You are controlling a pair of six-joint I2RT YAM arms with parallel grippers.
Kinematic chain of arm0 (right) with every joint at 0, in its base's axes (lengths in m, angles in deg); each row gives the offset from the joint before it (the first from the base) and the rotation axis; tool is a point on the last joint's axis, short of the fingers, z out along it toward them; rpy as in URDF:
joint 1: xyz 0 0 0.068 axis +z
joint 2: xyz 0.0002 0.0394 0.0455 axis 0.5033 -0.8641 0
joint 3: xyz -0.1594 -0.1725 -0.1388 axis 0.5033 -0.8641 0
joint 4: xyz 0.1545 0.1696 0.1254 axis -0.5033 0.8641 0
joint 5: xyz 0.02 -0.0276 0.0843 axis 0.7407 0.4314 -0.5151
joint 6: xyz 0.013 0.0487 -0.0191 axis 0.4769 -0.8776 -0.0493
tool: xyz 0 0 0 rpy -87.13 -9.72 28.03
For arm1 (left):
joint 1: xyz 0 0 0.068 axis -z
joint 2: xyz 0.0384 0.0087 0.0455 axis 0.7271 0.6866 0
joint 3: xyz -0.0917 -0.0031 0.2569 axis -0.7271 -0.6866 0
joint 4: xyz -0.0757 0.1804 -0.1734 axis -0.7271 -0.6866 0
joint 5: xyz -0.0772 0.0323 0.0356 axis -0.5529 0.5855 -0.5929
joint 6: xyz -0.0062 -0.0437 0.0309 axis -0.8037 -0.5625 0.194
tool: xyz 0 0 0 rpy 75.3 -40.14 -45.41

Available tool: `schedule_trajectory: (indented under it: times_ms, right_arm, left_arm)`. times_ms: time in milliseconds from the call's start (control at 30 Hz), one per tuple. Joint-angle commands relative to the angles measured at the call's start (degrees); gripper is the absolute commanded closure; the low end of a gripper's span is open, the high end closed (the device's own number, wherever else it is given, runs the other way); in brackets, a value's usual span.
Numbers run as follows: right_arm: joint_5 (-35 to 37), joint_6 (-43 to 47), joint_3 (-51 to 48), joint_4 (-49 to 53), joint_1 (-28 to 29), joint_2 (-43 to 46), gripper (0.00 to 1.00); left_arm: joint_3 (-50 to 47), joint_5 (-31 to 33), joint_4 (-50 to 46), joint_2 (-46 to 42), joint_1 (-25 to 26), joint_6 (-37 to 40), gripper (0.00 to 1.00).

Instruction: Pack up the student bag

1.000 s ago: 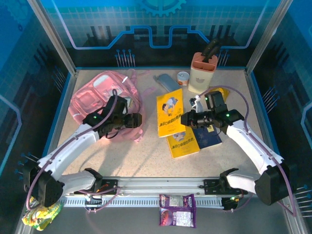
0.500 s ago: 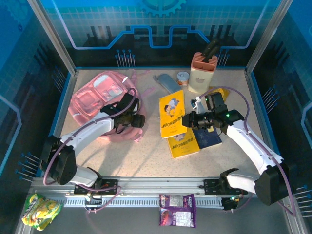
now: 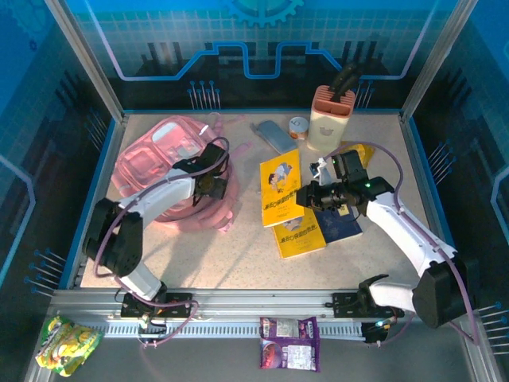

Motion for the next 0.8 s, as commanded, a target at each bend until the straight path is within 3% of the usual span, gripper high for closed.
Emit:
schedule_trajectory:
  times_ms: [0, 100, 200, 733, 767]
  right_arm:
    - [-2.5, -0.49, 0.58, -3.73, -0.85, -0.05, 1.0]
    - [-2.77, -0.72, 0.69, -4.08, -0.85, -0.66, 1.0]
    - [-2.73, -0.78, 0.81, -4.12, -0.9, -1.04, 1.0]
    - [-3.14, -1.62, 1.97, -4.36, -1.15, -2.78, 1.0]
    - [-3.14, -1.45, 2.12, -4.29, -1.08, -2.78, 1.0]
  left_arm:
    - [2.31, 5.0, 1.58, 3.96, -0.19, 4.54, 0.33]
    - [4.53, 7.47, 2.21, 7.81, -0.43, 6.57, 0.34]
    - [6.45, 8.02, 2.43, 10.49, -0.93, 8.09, 0.41]
    - [7.62, 5.66, 3.06, 9.7, -2.69, 11.86, 1.0]
    - [7.98, 4.82, 1.97, 8.97, -2.63, 11.09, 1.0]
